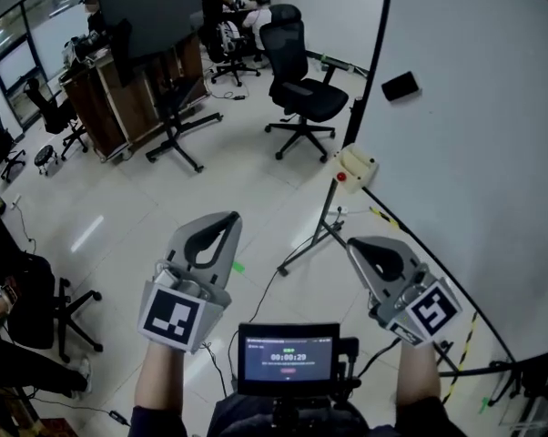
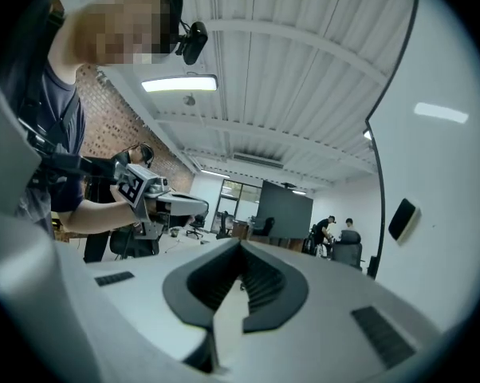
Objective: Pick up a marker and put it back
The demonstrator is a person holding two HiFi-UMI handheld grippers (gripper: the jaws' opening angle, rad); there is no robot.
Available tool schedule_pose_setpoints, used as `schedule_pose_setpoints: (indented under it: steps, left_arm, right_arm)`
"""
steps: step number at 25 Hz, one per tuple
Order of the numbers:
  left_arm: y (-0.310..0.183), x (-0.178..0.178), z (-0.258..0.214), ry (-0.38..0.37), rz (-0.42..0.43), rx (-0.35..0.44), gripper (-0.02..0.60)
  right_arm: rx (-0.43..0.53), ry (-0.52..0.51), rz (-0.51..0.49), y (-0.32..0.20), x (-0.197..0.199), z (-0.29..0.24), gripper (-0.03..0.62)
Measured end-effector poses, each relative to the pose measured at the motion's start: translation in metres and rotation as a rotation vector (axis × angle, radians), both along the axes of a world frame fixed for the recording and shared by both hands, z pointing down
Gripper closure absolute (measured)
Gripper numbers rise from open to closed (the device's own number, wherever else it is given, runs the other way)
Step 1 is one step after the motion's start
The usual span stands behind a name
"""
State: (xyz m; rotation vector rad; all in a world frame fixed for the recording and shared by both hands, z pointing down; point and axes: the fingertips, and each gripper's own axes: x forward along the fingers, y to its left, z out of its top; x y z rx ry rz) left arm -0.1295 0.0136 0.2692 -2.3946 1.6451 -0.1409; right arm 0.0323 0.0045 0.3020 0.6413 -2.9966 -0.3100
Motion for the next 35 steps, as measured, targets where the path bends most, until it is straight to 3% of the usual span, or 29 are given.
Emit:
schedule_pose_setpoints:
  steps: [6, 14, 27, 35]
  left_arm:
    - [0.031, -0.011, 0.015, 0.057, 0.062, -0.026, 0.581]
    - [0.061, 0.036, 0.004, 0.045, 0.138, -0.004, 0.581]
    - [0.104, 0.199, -0.003, 0.016, 0.228, -0.029, 0.581]
    - [0.132, 0.258, -0.017, 0.004, 0.232, -0.027, 0.581]
  right_arm:
    - [-0.016, 0.020, 0.086, 0.046, -0.001, 0.006, 0.586]
    - [0.001, 0.010, 0.173, 0.083, 0.045, 0.003, 0.587]
    - [0.009, -0.019, 0.254, 0.137, 0.206, -0.008, 0.588]
    - [0.017, -0.019, 0.252, 0.162, 0.264, -0.017, 0.588]
